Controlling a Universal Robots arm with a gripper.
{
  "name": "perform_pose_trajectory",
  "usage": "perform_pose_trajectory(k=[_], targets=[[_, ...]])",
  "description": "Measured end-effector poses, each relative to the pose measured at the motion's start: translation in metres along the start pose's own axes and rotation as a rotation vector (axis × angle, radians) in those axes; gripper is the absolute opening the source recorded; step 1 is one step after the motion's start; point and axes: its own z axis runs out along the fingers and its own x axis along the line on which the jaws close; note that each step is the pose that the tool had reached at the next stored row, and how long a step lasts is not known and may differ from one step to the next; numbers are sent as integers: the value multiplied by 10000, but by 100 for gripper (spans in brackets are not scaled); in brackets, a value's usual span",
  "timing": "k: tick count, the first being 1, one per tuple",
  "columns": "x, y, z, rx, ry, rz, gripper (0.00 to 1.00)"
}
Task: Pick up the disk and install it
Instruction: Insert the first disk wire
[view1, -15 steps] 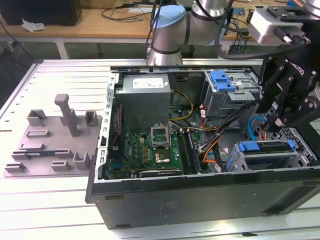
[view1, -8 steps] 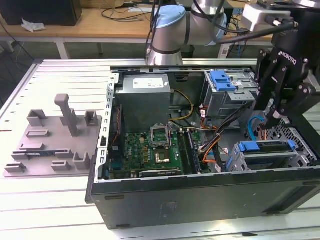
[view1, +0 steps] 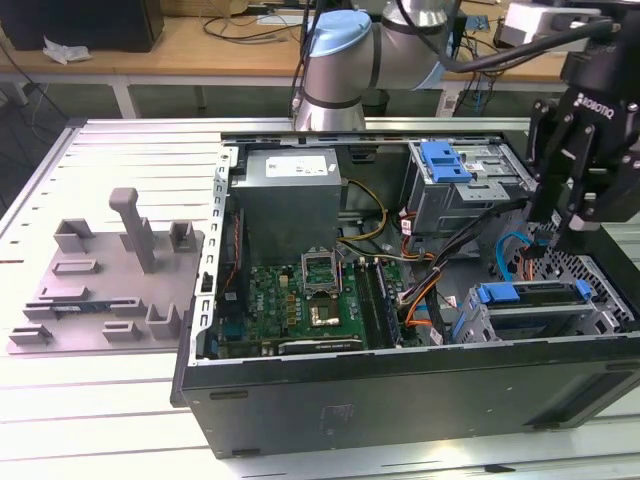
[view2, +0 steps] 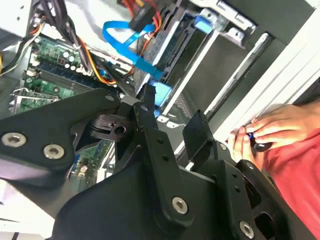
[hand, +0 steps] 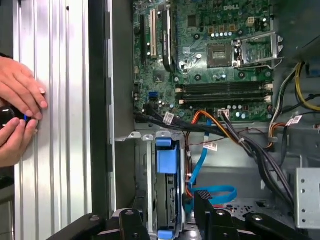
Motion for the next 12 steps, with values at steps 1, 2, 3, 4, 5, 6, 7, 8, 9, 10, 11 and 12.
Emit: perform_pose_trajectory(k=[1,2,3,4,5,6,7,8,9,10,11,12], targets=[[-2,-24,0,-8,32,33,50],[-7,-58,-1,-19,67,73,50],[-21,-110,-5,-27,103,85,50],[-65,-163,-15,-38,166,85,50],[-86,-183,-19,-43,194,85,50],[-126,-220,-27,-50,237,84,50],[-172,-262,-38,-59,287,82,50],[-212,-330,-47,-68,337,86,50],[-221,-373,-48,-79,350,130,50],[-224,-387,-48,-90,352,181,50],[-226,-398,-47,-104,354,240,50],[-228,-408,-46,-124,356,329,50]])
